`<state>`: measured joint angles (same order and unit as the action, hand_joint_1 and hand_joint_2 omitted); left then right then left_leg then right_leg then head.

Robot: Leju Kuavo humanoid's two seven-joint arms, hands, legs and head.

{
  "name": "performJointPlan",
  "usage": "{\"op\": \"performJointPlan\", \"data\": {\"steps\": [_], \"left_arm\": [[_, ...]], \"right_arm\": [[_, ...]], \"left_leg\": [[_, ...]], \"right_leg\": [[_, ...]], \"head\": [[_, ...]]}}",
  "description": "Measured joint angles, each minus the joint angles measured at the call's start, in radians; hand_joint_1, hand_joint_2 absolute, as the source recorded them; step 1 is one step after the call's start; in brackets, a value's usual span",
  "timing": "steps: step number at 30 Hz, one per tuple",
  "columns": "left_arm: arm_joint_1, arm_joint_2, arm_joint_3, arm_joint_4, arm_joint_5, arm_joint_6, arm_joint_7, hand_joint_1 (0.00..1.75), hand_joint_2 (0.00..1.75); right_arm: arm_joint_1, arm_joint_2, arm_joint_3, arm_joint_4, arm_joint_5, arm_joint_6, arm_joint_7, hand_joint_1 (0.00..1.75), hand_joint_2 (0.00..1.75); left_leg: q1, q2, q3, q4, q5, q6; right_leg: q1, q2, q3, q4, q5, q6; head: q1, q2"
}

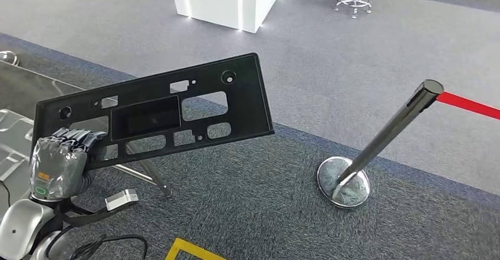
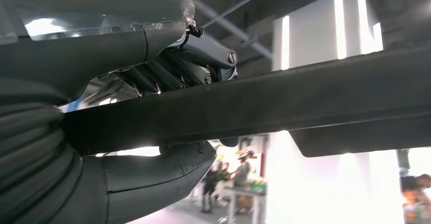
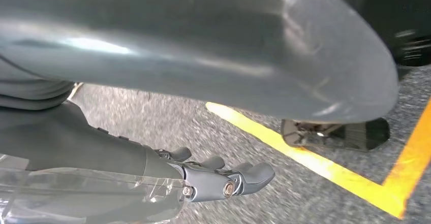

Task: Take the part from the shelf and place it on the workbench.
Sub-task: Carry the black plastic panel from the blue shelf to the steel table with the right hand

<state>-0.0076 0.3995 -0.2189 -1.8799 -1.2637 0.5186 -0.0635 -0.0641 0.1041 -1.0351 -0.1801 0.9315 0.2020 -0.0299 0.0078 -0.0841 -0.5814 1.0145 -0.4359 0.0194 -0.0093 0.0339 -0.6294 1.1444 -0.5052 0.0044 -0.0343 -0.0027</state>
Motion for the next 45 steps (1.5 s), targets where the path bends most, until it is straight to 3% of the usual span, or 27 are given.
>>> {"op": "performJointPlan", "data": {"steps": [1, 3, 5, 7, 9, 11, 12, 14, 16, 18, 20, 22, 24, 26, 27, 28, 29, 31, 33, 35, 36, 38, 40, 42, 43, 45], "left_arm": [[0.0, 0.0, 0.003, 0.0, 0.014, -0.007, 0.0, 1.75, 1.75], [0.003, 0.001, 0.013, 0.001, 0.037, -0.014, -0.003, 1.75, 1.75], [0.011, 0.003, 0.022, 0.002, 0.051, -0.017, -0.006, 1.75, 1.75], [0.02, 0.006, 0.03, 0.002, 0.057, -0.017, -0.008, 1.75, 1.75], [0.027, 0.008, 0.038, 0.001, 0.059, -0.016, -0.009, 1.75, 1.75], [0.037, 0.008, 0.043, -0.001, 0.062, -0.015, -0.009, 1.75, 1.75], [0.044, 0.008, 0.045, -0.001, 0.065, -0.016, -0.009, 1.75, 1.75], [0.053, 0.008, 0.049, -0.004, 0.073, -0.022, -0.01, 1.75, 1.75], [0.052, 0.008, 0.053, -0.006, 0.082, -0.03, -0.012, 1.75, 1.75], [0.045, 0.008, 0.057, -0.006, 0.088, -0.034, -0.018, 1.75, 1.75], [0.042, 0.008, 0.06, -0.005, 0.089, -0.035, -0.025, 1.75, 1.75], [0.038, 0.008, 0.062, -0.005, 0.089, -0.034, -0.031, 1.75, 1.75], [0.032, 0.007, 0.063, -0.005, 0.089, -0.033, -0.034, 1.75, 1.75], [0.03, 0.006, 0.063, -0.005, 0.089, -0.033, -0.035, 1.75, 1.75], [0.031, 0.006, 0.063, -0.005, 0.089, -0.033, -0.036, 1.75, 1.75], [0.031, 0.006, 0.063, -0.005, 0.089, -0.033, -0.037, 1.75, 1.75], [0.031, 0.006, 0.063, -0.005, 0.089, -0.033, -0.037, 1.75, 1.75], [0.03, 0.006, 0.063, -0.005, 0.09, -0.032, -0.038, 1.75, 1.75], [0.028, 0.006, 0.063, -0.005, 0.092, -0.031, -0.039, 1.75, 1.75], [0.028, 0.006, 0.064, -0.005, 0.099, -0.031, -0.04, 1.75, 1.75], [0.028, 0.007, 0.065, -0.004, 0.103, -0.031, -0.04, 1.75, 1.75], [0.024, 0.01, 0.066, -0.004, 0.109, -0.032, -0.04, 1.75, 1.75], [0.02, 0.012, 0.067, -0.003, 0.11, -0.033, -0.04, 1.75, 1.75], [0.02, 0.012, 0.066, 0.0, 0.114, -0.037, -0.039, 1.75, 1.75], [0.02, 0.013, 0.066, 0.002, 0.118, -0.041, -0.039, 1.75, 1.75], [0.019, 0.013, 0.066, 0.005, 0.129, -0.05, -0.037, 1.75, 1.75]], "right_arm": [[-0.001, 0.0, 0.0, 0.0, 0.002, 0.003, -0.001, 0.0, 0.0], [-0.003, 0.001, 0.001, 0.0, 0.004, 0.009, -0.003, 0.0, 0.0], [-0.007, 0.003, 0.001, 0.0, 0.004, 0.012, -0.005, 0.0, 0.0], [-0.007, 0.005, 0.001, 0.0, 0.004, 0.012, -0.006, 0.0, 0.0], [-0.004, 0.006, 0.001, 0.0, 0.004, 0.01, -0.006, 0.0, 0.0], [-0.002, 0.005, 0.001, 0.0, 0.004, 0.009, -0.006, 0.0, 0.0], [-0.002, 0.005, 0.001, 0.0, 0.004, 0.008, -0.005, 0.0, 0.0], [-0.002, 0.005, 0.001, 0.0, 0.002, 0.007, -0.003, 0.0, 0.0], [-0.002, 0.006, 0.001, 0.0, -0.001, 0.007, -0.002, 0.0, 0.0], [-0.004, 0.006, 0.001, 0.0, -0.004, 0.007, -0.001, 0.0, 0.0], [-0.009, 0.006, 0.001, 0.0, -0.005, 0.007, -0.001, 0.0, 0.0], [-0.013, 0.006, 0.001, 0.0, -0.005, 0.007, 0.0, 0.0, 0.0], [-0.011, 0.007, 0.001, 0.0, -0.005, 0.006, 0.0, 0.0, 0.0], [-0.008, 0.007, 0.001, 0.0, -0.005, 0.007, 0.0, 0.0, 0.0], [-0.007, 0.007, 0.001, 0.0, -0.005, 0.007, 0.0, 0.0, 0.0], [-0.005, 0.007, 0.001, 0.0, -0.005, 0.007, 0.0, 0.0, 0.0], [-0.004, 0.007, 0.001, 0.0, -0.005, 0.007, 0.0, 0.0, 0.0], [-0.003, 0.006, 0.001, 0.0, -0.005, 0.007, 0.0, 0.0, 0.0], [-0.005, 0.005, 0.001, 0.0, -0.004, 0.007, -0.002, 0.0, 0.0], [-0.009, 0.004, 0.001, 0.0, -0.003, 0.008, -0.003, 0.0, 0.0], [-0.011, 0.005, 0.001, 0.0, -0.003, 0.008, -0.004, 0.0, 0.0], [-0.01, 0.007, 0.001, 0.0, -0.003, 0.009, -0.004, 0.0, 0.0], [-0.007, 0.008, 0.001, 0.0, -0.003, 0.009, -0.005, 0.0, 0.0], [-0.007, 0.008, 0.001, 0.0, -0.003, 0.009, -0.005, 0.0, 0.0], [-0.007, 0.008, 0.001, 0.0, -0.003, 0.009, -0.005, 0.0, 0.0], [-0.007, 0.008, 0.001, 0.0, -0.004, 0.009, -0.004, 0.0, 0.0]], "left_leg": [[-0.001, -0.013, -0.003, 0.004, -0.002, -0.004], [0.001, -0.034, -0.011, 0.009, -0.003, -0.015], [0.005, -0.044, -0.017, 0.011, -0.002, -0.028], [0.005, 0.002, -0.032, 0.05, -0.026, -0.038], [0.005, 0.061, -0.079, 0.161, -0.085, -0.046], [0.006, 0.075, -0.133, 0.271, -0.13, -0.052], [0.007, 0.077, -0.14, 0.286, -0.128, -0.054], [0.006, 0.088, -0.097, 0.202, -0.073, -0.052], [-0.001, 0.126, -0.028, 0.067, -0.023, -0.041], [-0.01, 0.142, -0.002, 0.012, -0.012, -0.026], [-0.011, 0.119, -0.003, 0.007, -0.009, -0.013], [-0.006, 0.099, 0.0, -0.002, -0.002, -0.001], [-0.003, 0.081, 0.001, -0.007, 0.003, 0.008], [-0.004, 0.059, 0.0, -0.005, 0.003, 0.012], [-0.005, 0.046, 0.0, -0.004, 0.003, 0.012], [-0.006, 0.033, 0.0, -0.002, 0.002, 0.012], [-0.006, 0.019, 0.001, 0.0, 0.001, 0.011], [-0.006, -0.007, 0.0, 0.005, -0.003, 0.007], [-0.004, -0.028, -0.006, 0.007, -0.003, -0.003], [-0.001, -0.049, -0.011, 0.003, 0.0, -0.016], [0.0, -0.046, -0.012, 0.006, -0.002, -0.022], [-0.002, 0.002, -0.034, 0.053, -0.032, -0.031], [0.001, 0.057, -0.092, 0.172, -0.093, -0.039], [0.007, 0.074, -0.143, 0.273, -0.123, -0.047], [0.01, 0.078, -0.145, 0.276, -0.112, -0.051], [0.013, 0.099, -0.089, 0.168, -0.047, -0.054]], "right_leg": [[-0.002, 0.021, 0.024, -0.059, 0.024, -0.001], [-0.003, 0.044, 0.044, -0.108, 0.033, -0.003], [-0.001, 0.021, 0.048, -0.116, 0.036, -0.01], [-0.001, -0.004, 0.057, -0.126, 0.039, -0.022], [0.0, -0.03, 0.061, -0.13, 0.037, -0.03], [0.001, -0.056, 0.062, -0.129, 0.033, -0.033], [0.002, -0.069, 0.063, -0.129, 0.031, -0.033], [0.003, -0.095, 0.069, -0.127, 0.025, -0.03], [0.007, -0.119, 0.076, -0.125, 0.018, -0.024], [0.011, -0.139, 0.08, -0.124, 0.012, -0.014], [0.011, -0.154, 0.085, -0.125, 0.009, -0.004], [0.007, -0.118, 0.078, -0.099, -0.011, 0.007], [0.003, -0.058, 0.029, 0.002, -0.067, 0.013], [0.002, -0.038, -0.041, 0.128, -0.114, 0.014], [0.002, -0.037, -0.06, 0.156, -0.112, 0.014], [0.002, -0.036, -0.062, 0.147, -0.09, 0.013], [0.002, -0.03, -0.045, 0.099, -0.051, 0.011], [0.0, 0.01, 0.012, -0.04, 0.02, 0.002], [0.0, 0.04, 0.043, -0.115, 0.04, -0.004], [0.002, 0.025, 0.049, -0.124, 0.039, -0.01], [0.001, 0.013, 0.053, -0.13, 0.041, -0.016], [-0.004, -0.014, 0.063, -0.144, 0.045, -0.027], [-0.002, -0.04, 0.067, -0.148, 0.043, -0.034], [-0.001, -0.066, 0.068, -0.147, 0.039, -0.033], [-0.002, -0.08, 0.07, -0.147, 0.037, -0.032], [-0.003, -0.105, 0.076, -0.144, 0.029, -0.025]], "head": [[0.0, 0.0], [0.0, 0.0], [0.0, 0.0], [0.0, 0.0], [0.0, 0.0], [0.0, 0.0], [0.0, 0.0], [0.0, 0.0], [0.0, 0.0], [0.0, 0.0], [0.0, 0.0], [0.0, 0.0], [0.0, 0.0], [0.0, 0.0], [0.0, 0.0], [0.0, 0.0], [0.0, 0.0], [0.0, 0.0], [0.0, 0.0], [0.0, 0.0], [0.0, 0.0], [0.0, 0.0], [0.0, 0.0], [0.0, 0.0], [0.0, 0.0], [0.0, 0.0]]}}
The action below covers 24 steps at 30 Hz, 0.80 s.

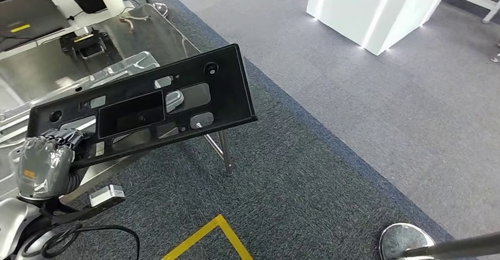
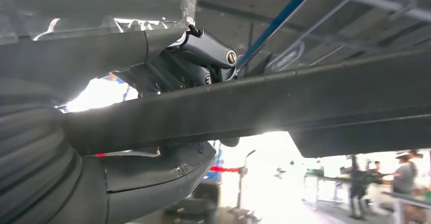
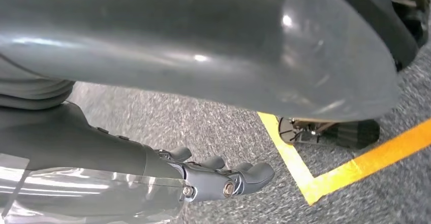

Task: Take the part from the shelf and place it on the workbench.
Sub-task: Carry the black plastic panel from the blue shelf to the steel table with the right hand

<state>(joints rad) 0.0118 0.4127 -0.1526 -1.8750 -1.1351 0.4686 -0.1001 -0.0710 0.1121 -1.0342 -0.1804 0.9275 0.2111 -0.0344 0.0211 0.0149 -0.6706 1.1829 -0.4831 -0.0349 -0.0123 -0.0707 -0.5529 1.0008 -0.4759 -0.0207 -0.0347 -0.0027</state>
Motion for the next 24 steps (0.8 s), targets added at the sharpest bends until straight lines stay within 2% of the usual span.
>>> {"op": "performJointPlan", "data": {"steps": [2, 3, 4, 5, 6, 8, 10, 11, 12, 13, 14, 15, 16, 17, 18, 19, 21, 22, 24], "left_arm": [[-0.002, 0.0, 0.0, 0.001, 0.009, -0.005, 0.001, 1.75, 1.75], [-0.002, 0.001, 0.0, 0.001, 0.011, -0.007, 0.002, 1.75, 1.75], [-0.002, 0.001, 0.0, 0.001, 0.013, -0.008, 0.003, 1.75, 1.75], [0.0, 0.001, 0.0, 0.001, 0.013, -0.009, 0.003, 1.75, 1.75], [0.001, 0.001, 0.0, 0.001, 0.014, -0.011, 0.004, 1.75, 1.75], [0.0, 0.001, 0.0, 0.001, 0.015, -0.015, 0.005, 1.75, 1.75], [-0.003, -0.001, -0.001, 0.001, 0.02, -0.021, 0.007, 1.75, 1.75], [-0.003, -0.001, -0.001, 0.002, 0.024, -0.023, 0.007, 1.75, 1.75], [-0.003, -0.002, -0.002, 0.002, 0.029, -0.027, 0.007, 1.75, 1.75], [-0.003, -0.002, -0.002, 0.004, 0.033, -0.031, 0.007, 1.75, 1.75], [-0.003, -0.003, -0.003, 0.005, 0.036, -0.035, 0.007, 1.75, 1.75], [-0.003, -0.003, -0.003, 0.006, 0.037, -0.037, 0.007, 1.75, 1.75], [-0.004, -0.004, -0.003, 0.007, 0.037, -0.038, 0.007, 1.75, 1.75], [-0.005, -0.005, -0.004, 0.008, 0.037, -0.039, 0.007, 1.75, 1.75], [-0.007, -0.006, -0.004, 0.009, 0.038, -0.039, 0.007, 1.75, 1.75], [-0.009, -0.006, -0.004, 0.01, 0.039, -0.039, 0.008, 1.75, 1.75], [-0.01, -0.007, -0.005, 0.013, 0.042, -0.041, 0.008, 1.75, 1.75], [-0.01, -0.006, -0.005, 0.014, 0.044, -0.042, 0.008, 1.75, 1.75], [-0.015, -0.005, -0.006, 0.016, 0.046, -0.046, 0.009, 1.75, 1.75]], "right_arm": [[0.0, 0.0, 0.0, 0.0, -0.001, 0.0, 0.002, 0.0, 0.0], [0.0, 0.0, -0.001, 0.0, -0.001, 0.0, 0.003, 0.0, 0.0], [-0.001, 0.0, -0.001, 0.0, -0.001, 0.0, 0.003, 0.0, 0.0], [-0.003, 0.0, -0.001, 0.0, -0.001, 0.0, 0.004, 0.0, 0.0], [-0.005, 0.0, -0.001, 0.0, -0.002, 0.0, 0.004, 0.0, 0.0], [-0.007, -0.001, -0.002, 0.0, -0.002, 0.0, 0.006, 0.0, 0.0], [-0.004, -0.001, -0.002, 0.0, -0.002, -0.001, 0.008, 0.0, 0.0], [-0.003, -0.001, -0.003, 0.0, -0.002, 0.0, 0.01, 0.0, 0.0], [-0.001, -0.001, -0.003, 0.0, -0.002, 0.0, 0.011, 0.0, 0.0], [0.0, -0.001, -0.003, 0.0, -0.003, 0.0, 0.012, 0.0, 0.0], [0.002, -0.001, -0.003, 0.0, -0.003, -0.001, 0.013, 0.0, 0.0], [0.003, -0.001, -0.003, 0.0, -0.004, -0.001, 0.013, 0.0, 0.0], [0.003, -0.002, -0.003, 0.0, -0.005, -0.002, 0.013, 0.0, 0.0], [0.004, -0.003, -0.004, 0.0, -0.005, -0.002, 0.013, 0.0, 0.0], [0.003, -0.004, -0.004, 0.0, -0.005, -0.002, 0.013, 0.0, 0.0], [0.003, -0.004, -0.005, 0.0, -0.005, -0.002, 0.013, 0.0, 0.0], [-0.001, -0.002, -0.006, 0.0, -0.005, -0.001, 0.013, 0.0, 0.0], [-0.002, -0.001, -0.006, 0.0, -0.005, -0.001, 0.013, 0.0, 0.0], [-0.001, 0.002, -0.007, 0.0, -0.005, 0.0, 0.013, 0.0, 0.0]], "left_leg": [[-0.006, 0.04, 0.063, -0.123, 0.042, 0.007], [-0.009, 0.051, 0.077, -0.152, 0.047, 0.014], [-0.013, 0.049, 0.079, -0.159, 0.044, 0.022], [-0.013, 0.034, 0.077, -0.159, 0.045, 0.03], [-0.012, 0.023, 0.077, -0.161, 0.046, 0.036], [-0.008, 0.0, 0.08, -0.167, 0.051, 0.05], [-0.008, -0.02, 0.08, -0.169, 0.052, 0.06], [-0.01, -0.031, 0.08, -0.168, 0.052, 0.062], [-0.012, -0.044, 0.08, -0.168, 0.052, 0.064], [-0.014, -0.058, 0.08, -0.167, 0.052, 0.064], [-0.015, -0.073, 0.082, -0.166, 0.051, 0.064], [-0.016, -0.087, 0.083, -0.166, 0.051, 0.064], [-0.017, -0.1, 0.083, -0.166, 0.05, 0.064], [-0.017, -0.112, 0.082, -0.165, 0.05, 0.061], [-0.016, -0.123, 0.08, -0.164, 0.049, 0.058], [-0.014, -0.134, 0.078, -0.164, 0.049, 0.052], [-0.012, -0.152, 0.076, -0.166, 0.05, 0.04], [-0.013, -0.144, 0.073, -0.16, 0.045, 0.035], [-0.014, -0.09, 0.044, -0.097, 0.007, 0.027]], "right_leg": [[0.004, -0.021, 0.007, 0.004, -0.009, 0.01], [0.006, -0.031, 0.01, 0.006, -0.013, 0.016], [0.009, -0.041, 0.012, 0.006, -0.016, 0.021], [0.009, -0.052, 0.015, 0.005, -0.018, 0.027], [0.007, -0.051, 0.018, 0.007, -0.022, 0.033], [0.002, -0.005, 0.004, 0.048, -0.053, 0.043], [-0.001, 0.052, -0.055, 0.165, -0.115, 0.045], [-0.001, 0.061, -0.092, 0.232, -0.141, 0.044], [0.0, 0.065, -0.121, 0.28, -0.151, 0.043], [0.0, 0.067, -0.136, 0.293, -0.14, 0.041], [0.0, 0.071, -0.131, 0.267, -0.109, 0.037], [0.002, 0.082, -0.109, 0.208, -0.066, 0.03], [0.002, 0.106, -0.081, 0.136, -0.027, 0.022], [0.003, 0.126, -0.057, 0.076, 0.0, 0.016], [0.005, 0.14, -0.041, 0.036, 0.013, 0.012], [0.006, 0.145, -0.033, 0.019, 0.014, 0.01], [0.005, 0.121, -0.026, 0.01, 0.015, 0.007], [0.003, 0.109, -0.021, 0.003, 0.017, 0.004], [-0.003, 0.083, -0.011, -0.011, 0.02, -0.003]], "head": [[0.0, 0.0], [0.0, 0.0], [0.0, 0.0], [0.0, 0.0], [0.0, 0.0], [0.0, 0.0], [0.0, 0.0], [0.0, 0.0], [0.0, 0.0], [0.0, 0.0], [0.0, 0.0], [0.0, 0.0], [0.0, 0.0], [0.0, 0.0], [0.0, 0.0], [0.0, 0.0], [0.0, 0.0], [0.0, 0.0], [0.0, 0.0]]}}
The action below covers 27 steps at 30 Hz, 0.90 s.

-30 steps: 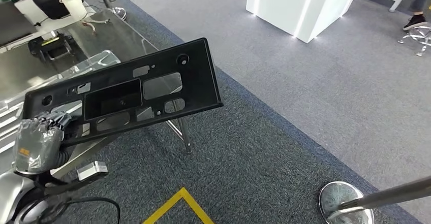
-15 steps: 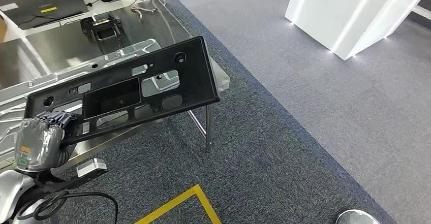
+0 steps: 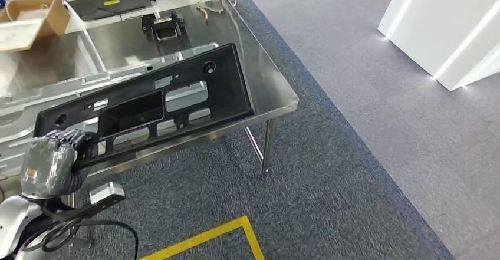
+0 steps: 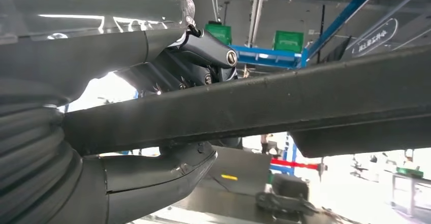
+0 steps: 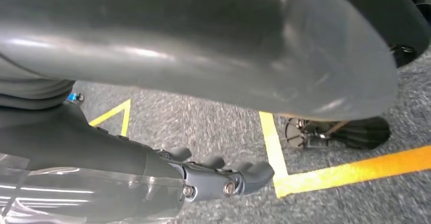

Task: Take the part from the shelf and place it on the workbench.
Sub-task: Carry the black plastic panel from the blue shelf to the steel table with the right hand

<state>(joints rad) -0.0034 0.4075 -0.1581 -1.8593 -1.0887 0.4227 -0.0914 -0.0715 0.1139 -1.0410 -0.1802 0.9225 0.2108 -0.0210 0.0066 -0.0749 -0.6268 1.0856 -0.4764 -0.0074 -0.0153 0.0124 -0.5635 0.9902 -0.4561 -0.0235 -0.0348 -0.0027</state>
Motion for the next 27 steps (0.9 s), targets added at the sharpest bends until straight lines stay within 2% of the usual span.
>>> {"op": "performJointPlan", "data": {"steps": [1, 2, 3, 4, 5, 7, 8, 9, 10, 12, 13, 15, 16, 17, 18, 19, 20, 21, 22, 23, 24, 25, 26, 27], "left_arm": [[-0.003, 0.0, 0.0, 0.001, 0.001, -0.002, 0.0, 1.75, 1.75], [-0.005, 0.0, -0.001, 0.003, 0.002, -0.004, 0.001, 1.75, 1.75], [-0.006, -0.001, -0.001, 0.005, 0.003, -0.006, 0.001, 1.75, 1.75], [-0.005, -0.001, -0.002, 0.007, 0.004, -0.008, 0.001, 1.75, 1.75], [-0.005, -0.001, -0.002, 0.01, 0.005, -0.009, 0.001, 1.75, 1.75], [-0.008, -0.001, -0.003, 0.013, 0.007, -0.011, 0.001, 1.75, 1.75], [-0.012, -0.001, -0.004, 0.014, 0.009, -0.012, 0.001, 1.75, 1.75], [-0.015, -0.001, -0.005, 0.016, 0.012, -0.014, 0.001, 1.75, 1.75], [-0.018, -0.002, -0.006, 0.018, 0.015, -0.016, 0.001, 1.75, 1.75], [-0.018, -0.002, -0.009, 0.022, 0.019, -0.02, 0.002, 1.75, 1.75], [-0.018, -0.002, -0.01, 0.024, 0.02, -0.022, 0.002, 1.75, 1.75], [-0.022, -0.002, -0.013, 0.026, 0.02, -0.024, 0.001, 1.75, 1.75], [-0.024, -0.002, -0.014, 0.027, 0.021, -0.025, 0.001, 1.75, 1.75], [-0.025, -0.002, -0.017, 0.028, 0.021, -0.025, 0.001, 1.75, 1.75], [-0.025, -0.002, -0.019, 0.029, 0.021, -0.025, 0.001, 1.75, 1.75], [-0.025, -0.002, -0.02, 0.03, 0.021, -0.026, 0.001, 1.75, 1.75], [-0.025, -0.002, -0.02, 0.032, 0.021, -0.026, 0.001, 1.75, 1.75], [-0.025, -0.002, -0.021, 0.033, 0.021, -0.026, 0.001, 1.75, 1.75], [-0.025, -0.002, -0.021, 0.035, 0.021, -0.026, 0.001, 1.75, 1.75], [-0.025, -0.003, -0.021, 0.035, 0.02, -0.026, 0.002, 1.75, 1.75], [-0.026, -0.002, -0.021, 0.035, 0.02, -0.026, 0.002, 1.75, 1.75], [-0.027, -0.003, -0.021, 0.036, 0.019, -0.026, 0.003, 1.75, 1.75], [-0.027, -0.003, -0.021, 0.037, 0.019, -0.027, 0.004, 1.75, 1.75], [-0.028, -0.003, -0.022, 0.038, 0.018, -0.027, 0.004, 1.75, 1.75]], "right_arm": [[0.001, -0.001, -0.001, 0.0, 0.0, 0.0, 0.0, 0.0, 0.0], [0.002, -0.001, -0.001, 0.0, 0.0, 0.0, 0.0, 0.0, 0.0], [0.003, -0.001, -0.002, 0.0, 0.0, 0.0, 0.0, 0.0, 0.0], [0.003, 0.0, -0.002, 0.0, 0.0, 0.0, 0.0, 0.0, 0.0], [0.003, 0.0, -0.002, 0.0, 0.0, 0.0, 0.0, 0.0, 0.0], [0.002, 0.001, -0.002, 0.0, 0.001, 0.0, 0.0, 0.0, 0.0], [0.002, 0.002, -0.002, 0.0, 0.001, 0.0, 0.0, 0.0, 0.0], [0.001, 0.002, -0.003, 0.0, 0.0, -0.002, 0.0, 0.0, 0.0], [0.0, 0.002, -0.005, 0.0, -0.004, -0.004, 0.002, 0.0, 0.0], [-0.007, 0.001, -0.01, 0.0, -0.014, -0.01, 0.005, 0.0, 0.0], [-0.01, 0.001, -0.013, 0.0, -0.018, -0.013, 0.007, 0.0, 0.0], [-0.011, 0.001, -0.018, 0.0, -0.022, -0.014, 0.007, 0.0, 0.0], [-0.009, 0.001, -0.019, 0.0, -0.024, -0.014, 0.007, 0.0, 0.0], [-0.008, 0.002, -0.021, 0.0, -0.024, -0.013, 0.007, 0.0, 0.0], [-0.006, 0.002, -0.021, 0.0, -0.025, -0.013, 0.007, 0.0, 0.0], [-0.004, 0.002, -0.021, 0.0, -0.025, -0.013, 0.008, 0.0, 0.0], [-0.002, 0.002, -0.022, 0.0, -0.025, -0.013, 0.008, 0.0, 0.0], [-0.001, 0.002, -0.022, 0.0, -0.026, -0.013, 0.008, 0.0, 0.0], [0.0, 0.002, -0.023, 0.0, -0.027, -0.012, 0.008, 0.0, 0.0], [-0.001, 0.001, -0.025, 0.0, -0.028, -0.012, 0.008, 0.0, 0.0], [-0.001, 0.001, -0.027, 0.0, -0.03, -0.011, 0.008, 0.0, 0.0], [-0.002, 0.0, -0.029, 0.0, -0.031, -0.01, 0.008, 0.0, 0.0], [-0.003, 0.0, -0.031, 0.0, -0.032, -0.009, 0.008, 0.0, 0.0], [-0.003, 0.001, -0.033, 0.0, -0.033, -0.008, 0.008, 0.0, 0.0]], "left_leg": [[0.002, 0.033, -0.029, 0.061, -0.032, -0.005], [0.005, 0.053, -0.063, 0.129, -0.062, -0.01], [0.008, 0.062, -0.09, 0.184, -0.08, -0.015], [0.011, 0.067, -0.103, 0.209, -0.08, -0.019], [0.014, 0.072, -0.095, 0.192, -0.061, -0.023], [0.016, 0.102, -0.031, 0.066, 0.002, -0.028], [0.014, 0.117, 0.001, 0.004, 0.025, -0.025], [0.012, 0.127, 0.02, -0.034, 0.035, -0.019], [0.01, 0.128, 0.027, -0.048, 0.033, -0.012], [0.008, 0.113, 0.026, -0.048, 0.035, 0.006], [0.008, 0.108, 0.026, -0.05, 0.036, 0.013], [0.01, 0.1, 0.026, -0.054, 0.039, 0.027], [0.009, 0.097, 0.026, -0.054, 0.039, 0.031], [0.008, 0.094, 0.025, -0.054, 0.038, 0.035], [0.005, 0.089, 0.025, -0.054, 0.037, 0.037], [0.001, 0.083, 0.026, -0.054, 0.037, 0.038], [-0.002, 0.077, 0.027, -0.054, 0.037, 0.039], [-0.005, 0.072, 0.029, -0.054, 0.036, 0.039], [-0.008, 0.067, 0.031, -0.054, 0.036, 0.04], [-0.009, 0.063, 0.033, -0.055, 0.036, 0.04], [-0.011, 0.06, 0.033, -0.056, 0.036, 0.038], [-0.01, 0.058, 0.033, -0.057, 0.036, 0.036], [-0.009, 0.057, 0.032, -0.057, 0.035, 0.033], [-0.009, 0.056, 0.031, -0.055, 0.035, 0.032]], "right_leg": [[0.001, -0.012, 0.003, -0.002, -0.001, -0.002], [0.002, -0.026, 0.004, -0.001, -0.003, -0.003], [0.002, -0.038, 0.004, 0.0, -0.006, -0.003], [0.002, -0.051, 0.005, 0.002, -0.009, -0.002], [0.001, -0.064, 0.006, 0.004, -0.012, 0.0], [0.0, -0.087, 0.01, 0.012, -0.022, 0.009], [0.002, -0.095, 0.011, 0.017, -0.028, 0.015], [0.005, -0.102, 0.012, 0.021, -0.032, 0.021], [0.008, -0.107, 0.013, 0.023, -0.035, 0.027], [0.009, -0.117, 0.017, 0.022, -0.037, 0.035], [0.007, -0.108, 0.017, 0.027, -0.043, 0.04], [0.002, -0.065, -0.008, 0.084, -0.081, 0.048], [0.001, -0.04, -0.036, 0.142, -0.113, 0.05], [0.001, -0.026, -0.072, 0.212, -0.145, 0.05], [0.002, -0.02, -0.106, 0.273, -0.165, 0.049], [0.003, -0.019, -0.129, 0.308, -0.167, 0.046], [0.005, -0.018, -0.134, 0.305, -0.148, 0.041], [0.008, -0.017, -0.118, 0.262, -0.113, 0.034], [0.012, -0.015, -0.089, 0.192, -0.07, 0.023], [0.017, -0.012, -0.06, 0.126, -0.04, 0.011], [0.022, -0.01, -0.037, 0.071, -0.018, 0.001], [0.025, -0.01, -0.023, 0.04, -0.009, -0.004], [0.027, -0.011, -0.02, 0.028, -0.008, -0.003], [0.029, -0.011, -0.019, 0.022, -0.004, 0.004]], "head": [[0.0, 0.0], [0.0, 0.0], [0.0, 0.0], [0.0, 0.0], [0.0, 0.0], [0.0, 0.0], [0.0, 0.0], [0.0, 0.0], [0.0, 0.0], [0.0, 0.0], [0.0, 0.0], [0.0, 0.0], [0.0, 0.0], [0.0, 0.0], [0.0, 0.0], [0.0, 0.0], [0.0, 0.0], [0.0, 0.0], [0.0, 0.0], [0.0, 0.0], [0.0, 0.0], [0.0, 0.0], [0.0, 0.0], [0.0, 0.0]]}}
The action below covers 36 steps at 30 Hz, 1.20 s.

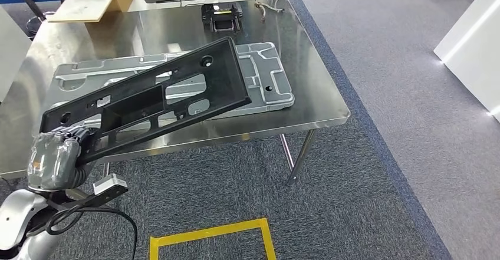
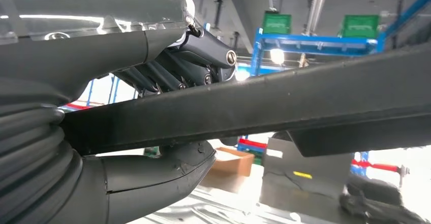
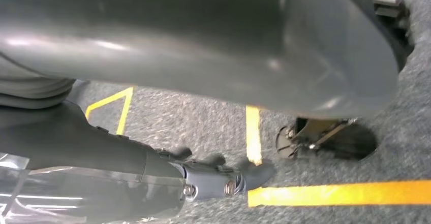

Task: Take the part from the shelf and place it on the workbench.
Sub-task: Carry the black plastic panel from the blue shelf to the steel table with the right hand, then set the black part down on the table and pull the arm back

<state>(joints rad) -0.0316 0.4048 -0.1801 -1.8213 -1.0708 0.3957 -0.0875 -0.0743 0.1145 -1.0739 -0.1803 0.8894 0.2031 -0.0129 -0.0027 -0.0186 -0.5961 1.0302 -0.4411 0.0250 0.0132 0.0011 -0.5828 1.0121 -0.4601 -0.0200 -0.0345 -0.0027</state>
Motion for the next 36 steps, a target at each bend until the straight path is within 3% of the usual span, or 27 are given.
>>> {"op": "performJointPlan", "data": {"steps": [3, 11, 25, 29, 31, 33, 36], "left_arm": [[-0.001, 0.0, -0.001, 0.003, -0.001, 0.0, 0.0, 1.75, 1.75], [-0.007, 0.0, -0.003, 0.007, -0.001, -0.01, 0.001, 1.75, 1.75], [-0.024, 0.0, -0.027, 0.025, 0.002, -0.045, 0.004, 1.75, 1.75], [-0.027, 0.002, -0.028, 0.025, 0.002, -0.051, 0.005, 1.75, 1.75], [-0.027, 0.005, -0.028, 0.025, 0.002, -0.052, 0.006, 1.75, 1.75], [-0.029, 0.006, -0.029, 0.025, 0.002, -0.052, 0.006, 1.75, 1.75], [-0.03, 0.006, -0.032, 0.026, 0.002, -0.053, 0.008, 1.75, 1.75]], "right_arm": [[0.001, 0.0, -0.005, 0.0, 0.0, 0.004, 0.0, 0.0, 0.0], [-0.001, 0.0, -0.012, 0.0, -0.01, 0.006, 0.013, 0.0, 0.0], [-0.001, 0.0, -0.031, 0.0, -0.017, 0.005, 0.022, 0.0, 0.0], [-0.002, 0.003, -0.031, 0.0, -0.017, 0.005, 0.024, 0.0, 0.0], [-0.003, 0.004, -0.031, 0.0, -0.017, 0.005, 0.025, 0.0, 0.0], [-0.004, 0.004, -0.031, 0.0, -0.017, 0.004, 0.025, 0.0, 0.0], [-0.003, 0.004, -0.032, 0.0, -0.017, -0.001, 0.025, 0.0, 0.0]], "left_leg": [[0.002, 0.001, 0.001, -0.002, 0.0, 0.0], [0.002, 0.001, 0.005, -0.007, 0.004, -0.007], [0.003, 0.001, 0.005, -0.008, 0.004, -0.008], [-0.005, 0.001, 0.003, -0.002, 0.0, 0.002], [0.0, 0.001, 0.009, -0.015, 0.005, 0.008], [0.008, 0.003, 0.019, -0.032, 0.012, 0.015], [0.011, 0.005, 0.019, -0.035, 0.014, 0.017]], "right_leg": [[0.0, 0.0, 0.001, -0.002, 0.001, 0.014], [0.001, -0.001, 0.001, 0.002, -0.001, 0.007], [-0.002, -0.001, 0.001, 0.002, -0.001, 0.005], [-0.007, -0.001, 0.001, -0.001, 0.002, 0.015], [-0.005, -0.001, 0.004, 0.0, -0.002, 0.02], [-0.005, 0.0, -0.015, 0.047, -0.035, 0.028], [-0.017, 0.0, -0.106, 0.228, -0.124, 0.038]], "head": [[0.0, 0.0], [0.0, 0.0], [0.0, 0.0], [0.0, 0.0], [0.0, 0.0], [0.0, 0.0], [0.0, 0.0]]}}
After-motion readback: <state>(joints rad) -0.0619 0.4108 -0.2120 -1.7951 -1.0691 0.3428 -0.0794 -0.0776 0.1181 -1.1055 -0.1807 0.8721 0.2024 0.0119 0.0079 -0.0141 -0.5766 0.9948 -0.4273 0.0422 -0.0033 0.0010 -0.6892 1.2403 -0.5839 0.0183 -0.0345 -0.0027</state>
